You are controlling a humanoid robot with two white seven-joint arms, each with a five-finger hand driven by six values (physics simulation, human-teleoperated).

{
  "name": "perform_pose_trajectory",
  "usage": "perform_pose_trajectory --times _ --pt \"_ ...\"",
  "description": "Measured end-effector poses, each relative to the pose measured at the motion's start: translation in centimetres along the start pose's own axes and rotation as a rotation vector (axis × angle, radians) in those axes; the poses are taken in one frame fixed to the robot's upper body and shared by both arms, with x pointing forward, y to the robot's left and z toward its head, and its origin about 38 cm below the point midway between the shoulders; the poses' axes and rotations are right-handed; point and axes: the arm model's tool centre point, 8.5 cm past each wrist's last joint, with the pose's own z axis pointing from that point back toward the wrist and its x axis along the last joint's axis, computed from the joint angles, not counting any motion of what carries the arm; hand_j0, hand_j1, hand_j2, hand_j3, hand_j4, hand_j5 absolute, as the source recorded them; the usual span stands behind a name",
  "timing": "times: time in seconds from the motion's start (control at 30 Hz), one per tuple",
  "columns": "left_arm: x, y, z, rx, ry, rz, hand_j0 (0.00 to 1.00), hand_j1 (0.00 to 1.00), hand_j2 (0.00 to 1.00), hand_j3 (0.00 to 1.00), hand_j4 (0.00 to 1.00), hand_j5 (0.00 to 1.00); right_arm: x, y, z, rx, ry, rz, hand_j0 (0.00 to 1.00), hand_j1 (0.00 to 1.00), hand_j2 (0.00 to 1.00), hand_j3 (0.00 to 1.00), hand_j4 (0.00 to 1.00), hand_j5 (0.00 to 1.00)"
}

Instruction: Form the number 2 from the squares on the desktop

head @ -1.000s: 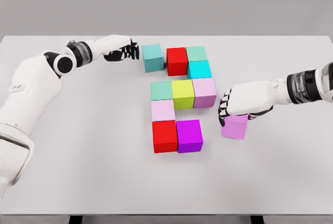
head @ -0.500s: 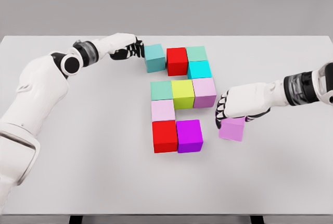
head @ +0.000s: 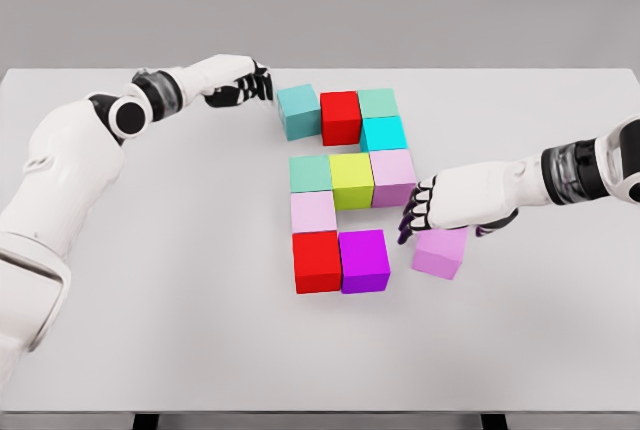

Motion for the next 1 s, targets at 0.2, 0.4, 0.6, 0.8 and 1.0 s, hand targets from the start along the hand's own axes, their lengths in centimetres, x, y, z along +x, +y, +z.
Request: perform_pose_trajectory --times 0.2,0.4,0.6,0.8,1.0 --pt "1.0 1.1 -0.8 0.031 0.007 0.009 0.45 0.45 0.45 0.45 0.45 0.45 -0.6 0.1 1.0 0.007 0.031 -0.004 1.0 1.0 1.0 1.0 1.0 1.0" --pt "2.4 1.7 -2.0 0.063 0.009 0.02 0.45 0.45 0.45 0.45 0.45 0.45 -1.6 -0.1 2.4 -0.007 0.074 -0.012 1.0 1.0 1.0 1.0 1.0 1.0" --pt "2.7 1.5 -2.5 0.08 0.037 0.026 0.45 0.45 0.45 0.45 0.45 0.45 -3.3 1.3 3.1 0.016 0.127 -0.053 1.0 1.0 1.0 1.0 1.0 1.0" --pt "2.8 0.8 -3.1 0.072 0.074 0.009 0.45 0.45 0.45 0.45 0.45 0.45 -4.4 2.3 3.3 0.036 0.16 -0.078 1.0 1.0 1.0 1.0 1.0 1.0" --pt "3.1 0.6 -3.3 0.071 0.081 0.002 0.45 0.45 0.45 0.45 0.45 0.45 -5.1 3.1 3.4 0.058 0.183 -0.09 1.0 1.0 1.0 1.0 1.0 1.0"
